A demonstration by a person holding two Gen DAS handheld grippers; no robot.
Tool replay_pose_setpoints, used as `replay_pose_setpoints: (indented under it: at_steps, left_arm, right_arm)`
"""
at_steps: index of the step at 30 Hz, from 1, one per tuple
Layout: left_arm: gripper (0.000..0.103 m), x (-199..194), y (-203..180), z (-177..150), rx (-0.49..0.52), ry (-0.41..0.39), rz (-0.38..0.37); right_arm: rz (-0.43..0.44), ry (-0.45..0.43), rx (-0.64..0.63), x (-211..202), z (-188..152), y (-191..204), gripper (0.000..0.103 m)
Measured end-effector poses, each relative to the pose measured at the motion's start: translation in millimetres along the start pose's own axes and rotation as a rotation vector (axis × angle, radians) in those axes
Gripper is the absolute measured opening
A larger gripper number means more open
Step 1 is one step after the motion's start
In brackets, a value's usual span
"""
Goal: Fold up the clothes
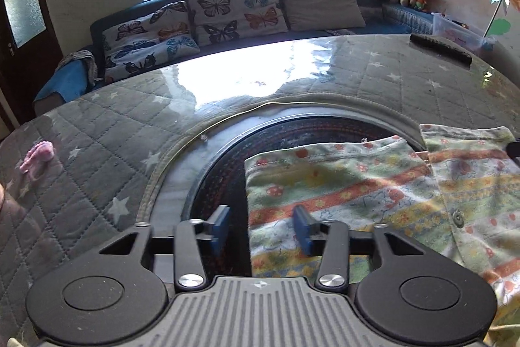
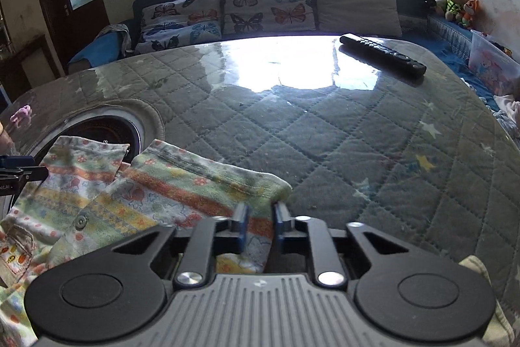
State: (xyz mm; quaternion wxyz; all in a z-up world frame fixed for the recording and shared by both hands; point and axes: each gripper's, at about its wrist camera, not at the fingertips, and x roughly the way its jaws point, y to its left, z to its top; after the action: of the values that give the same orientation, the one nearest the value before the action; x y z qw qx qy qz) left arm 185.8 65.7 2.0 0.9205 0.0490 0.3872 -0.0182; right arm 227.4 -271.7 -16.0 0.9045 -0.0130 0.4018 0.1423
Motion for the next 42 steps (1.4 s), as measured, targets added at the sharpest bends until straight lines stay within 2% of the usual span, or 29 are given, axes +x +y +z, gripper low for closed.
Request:
replay_pose_setpoints:
  at_steps: [1, 2, 5, 11, 14, 15, 17, 19, 21, 27, 33, 42]
  left_arm:
    - [0.018, 1.0, -0.5, 1.1, 0.005, -0.001, -0.006]
    - [0.01, 1.7, -1.4, 2.0, 0.014, -0.005, 0.0]
    - [0.001, 1.6, -1.6, 5.5, 0.026, -0.028, 0.023]
    - [0.001, -6.0, 17.3, 22.1, -0.026, -0.136, 0.114]
    - [0.002, 5.6, 23.3, 29.0, -0.038, -0.115, 0.142]
    - [0.006, 9.8, 25.0, 30.0, -0.044, -0.098, 0.144]
    - [0.007, 14.3, 27.1, 30.8, -0.049, -0.081, 0.152]
    - [0.01, 12.5, 26.3, 29.1, -0.044, -0.085, 0.147]
    - [0.016, 6.3, 21.7, 26.5, -0.033, -0.099, 0.125]
    - [0.021, -7.9, -5.1, 17.6, 0.024, -0.113, 0.013]
    - [0.021, -23.8, -33.2, -2.9, 0.094, -0.1, -0.075]
    - [0.031, -63.2, -47.5, -53.3, 0.12, -0.121, -0.094]
  right_arm:
    - [0.001, -0.007, -0.007, 1.5, 3.5, 2.2, 0.005]
    - [0.002, -0.014, -0.018, 3.2, 7.8, 5.0, 0.005]
    - [0.011, -0.041, -0.044, 9.3, 23.4, 13.1, 0.003]
    - [0.028, -0.129, -0.074, 25.1, 62.9, 27.3, 0.002]
    - [0.035, -0.106, -0.065, 47.3, 78.3, 33.5, 0.005]
    - [0.036, -0.097, -0.069, 52.6, 80.8, 35.4, 0.01]
    - [0.036, -0.079, -0.09, 59.1, 80.5, 40.7, 0.017]
    - [0.045, -0.074, -0.109, 56.8, 76.7, 45.6, 0.031]
    - [0.068, -0.068, -0.135, 49.4, 69.8, 50.4, 0.04]
    - [0.152, 0.007, -0.209, 30.2, 33.8, 68.0, 0.046]
    - [0.151, 0.03, -0.26, 6.2, -5.6, 78.4, 0.056]
    - [0.182, -0.012, -0.337, -46.8, -51.2, 91.2, 0.073]
